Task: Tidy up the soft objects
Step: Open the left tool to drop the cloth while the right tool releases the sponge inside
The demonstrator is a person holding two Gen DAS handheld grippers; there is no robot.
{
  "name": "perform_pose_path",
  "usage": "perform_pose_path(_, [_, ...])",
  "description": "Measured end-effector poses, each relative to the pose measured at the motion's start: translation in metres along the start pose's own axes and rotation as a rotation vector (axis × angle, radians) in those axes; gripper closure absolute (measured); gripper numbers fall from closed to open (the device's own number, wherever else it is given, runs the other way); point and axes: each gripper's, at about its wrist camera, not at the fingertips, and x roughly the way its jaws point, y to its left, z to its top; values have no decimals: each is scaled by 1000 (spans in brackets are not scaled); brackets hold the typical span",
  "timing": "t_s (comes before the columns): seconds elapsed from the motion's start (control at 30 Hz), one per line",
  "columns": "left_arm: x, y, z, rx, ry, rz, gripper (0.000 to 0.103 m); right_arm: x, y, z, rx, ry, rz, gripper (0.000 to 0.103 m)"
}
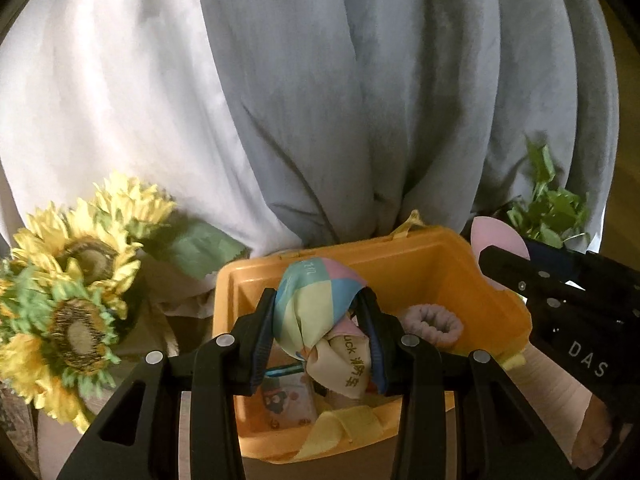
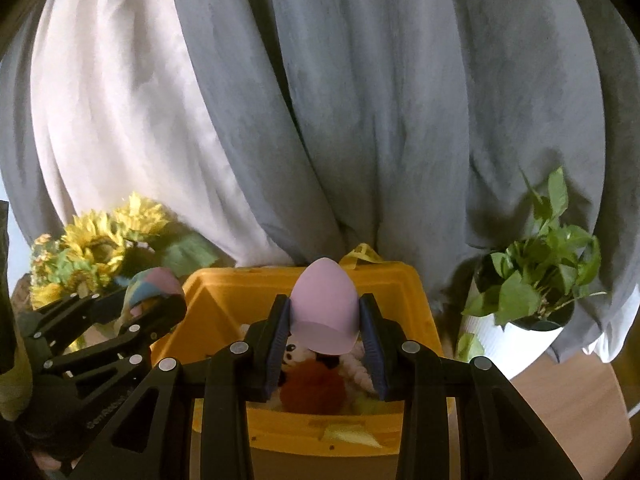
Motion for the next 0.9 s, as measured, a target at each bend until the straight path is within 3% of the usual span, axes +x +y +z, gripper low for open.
perform_pose_path(0.5, [71, 9, -10, -22, 160, -41, 63, 85, -14, -9, 26, 189, 9, 67])
perform_pose_path(0.9, [103, 10, -10, -31, 249, -37, 62, 117, -18, -15, 28, 306, 19, 66])
